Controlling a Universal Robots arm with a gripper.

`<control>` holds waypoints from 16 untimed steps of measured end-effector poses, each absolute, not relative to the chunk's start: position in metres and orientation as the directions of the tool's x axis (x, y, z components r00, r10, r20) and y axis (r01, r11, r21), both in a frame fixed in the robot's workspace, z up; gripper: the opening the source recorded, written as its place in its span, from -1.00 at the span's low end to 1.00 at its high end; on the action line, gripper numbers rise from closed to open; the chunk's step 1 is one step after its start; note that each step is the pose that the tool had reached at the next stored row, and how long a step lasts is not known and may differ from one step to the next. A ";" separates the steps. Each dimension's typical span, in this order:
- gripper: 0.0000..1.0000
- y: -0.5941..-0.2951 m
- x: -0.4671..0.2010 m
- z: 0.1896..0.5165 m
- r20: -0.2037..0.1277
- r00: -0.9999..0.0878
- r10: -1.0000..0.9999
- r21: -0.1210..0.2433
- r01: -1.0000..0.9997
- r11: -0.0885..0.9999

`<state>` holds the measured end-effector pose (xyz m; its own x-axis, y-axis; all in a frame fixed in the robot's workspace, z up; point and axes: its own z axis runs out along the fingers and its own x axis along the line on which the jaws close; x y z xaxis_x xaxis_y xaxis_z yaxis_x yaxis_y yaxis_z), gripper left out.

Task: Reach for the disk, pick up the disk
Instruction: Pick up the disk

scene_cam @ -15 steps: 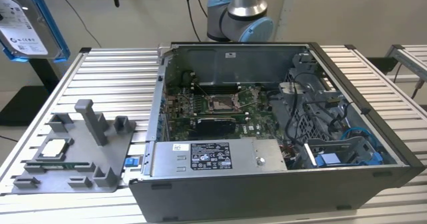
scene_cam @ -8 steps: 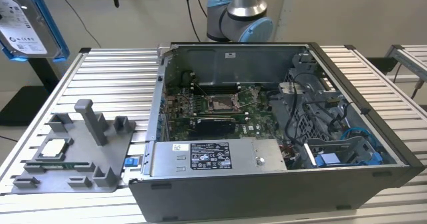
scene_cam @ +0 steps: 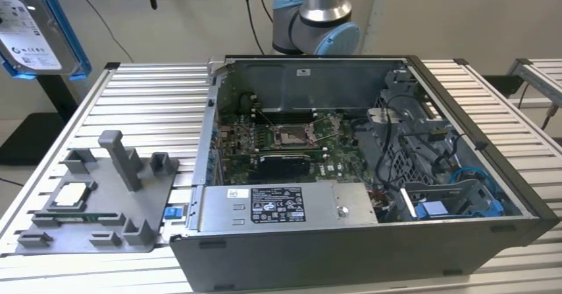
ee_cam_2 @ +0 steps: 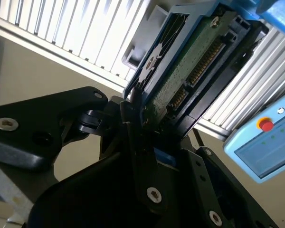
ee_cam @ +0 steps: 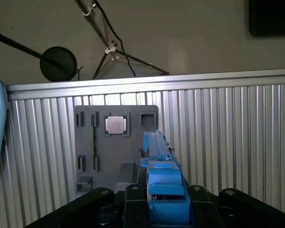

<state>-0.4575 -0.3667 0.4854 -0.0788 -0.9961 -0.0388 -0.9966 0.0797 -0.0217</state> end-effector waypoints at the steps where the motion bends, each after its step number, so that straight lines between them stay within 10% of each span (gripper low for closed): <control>1: -1.00 -0.367 -0.458 0.486 -0.039 -0.079 -0.996 -0.022 -0.997 0.080; 16: -1.00 -0.367 -0.433 0.486 -0.039 -0.079 -0.996 -0.022 -0.997 0.080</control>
<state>-0.4327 -0.3667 0.4860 -0.0788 -0.9961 -0.0387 -0.9966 0.0797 -0.0217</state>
